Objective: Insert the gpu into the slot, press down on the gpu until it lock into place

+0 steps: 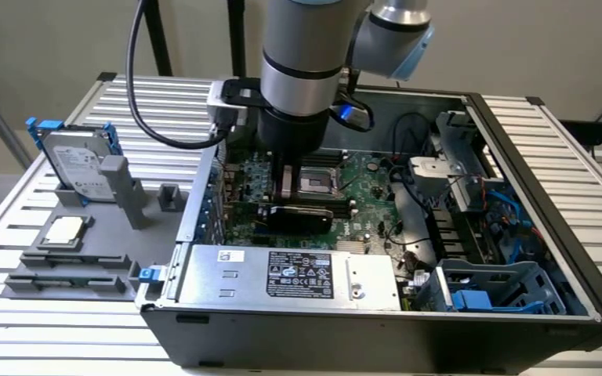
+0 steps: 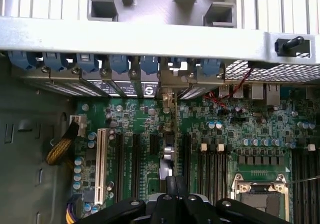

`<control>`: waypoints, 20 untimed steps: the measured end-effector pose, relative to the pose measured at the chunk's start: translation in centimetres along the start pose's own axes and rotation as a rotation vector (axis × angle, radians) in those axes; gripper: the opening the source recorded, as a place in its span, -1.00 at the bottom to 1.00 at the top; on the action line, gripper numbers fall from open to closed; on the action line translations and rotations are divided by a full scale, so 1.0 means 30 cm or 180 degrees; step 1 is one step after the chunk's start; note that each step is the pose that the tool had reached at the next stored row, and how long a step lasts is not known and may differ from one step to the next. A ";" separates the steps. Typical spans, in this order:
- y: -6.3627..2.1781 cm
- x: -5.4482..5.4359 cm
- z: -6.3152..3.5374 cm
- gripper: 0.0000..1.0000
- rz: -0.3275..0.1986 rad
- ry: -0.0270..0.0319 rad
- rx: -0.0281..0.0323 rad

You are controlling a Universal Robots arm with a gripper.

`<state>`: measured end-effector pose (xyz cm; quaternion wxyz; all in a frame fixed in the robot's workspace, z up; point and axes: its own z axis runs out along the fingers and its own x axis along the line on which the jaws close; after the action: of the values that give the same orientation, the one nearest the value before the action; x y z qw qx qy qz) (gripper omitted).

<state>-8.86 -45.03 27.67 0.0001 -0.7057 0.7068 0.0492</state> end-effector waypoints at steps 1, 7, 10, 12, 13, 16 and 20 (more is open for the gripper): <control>0.000 0.000 0.006 -0.79 -0.0002 0.0000 0.0002; 0.000 0.000 0.022 -0.79 -0.0009 0.0002 0.0005; -0.001 0.001 0.026 -0.79 -0.0011 0.0001 0.0005; -0.001 0.001 0.029 -0.79 -0.0012 0.0001 0.0005; -0.001 0.001 0.030 -0.79 -0.0013 0.0002 0.0005; -0.001 0.001 0.033 -0.79 -0.0015 0.0003 0.0004; -0.001 0.001 0.035 -0.79 -0.0016 0.0001 0.0005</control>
<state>-8.90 -45.00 26.63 0.0006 -0.7076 0.7050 0.0485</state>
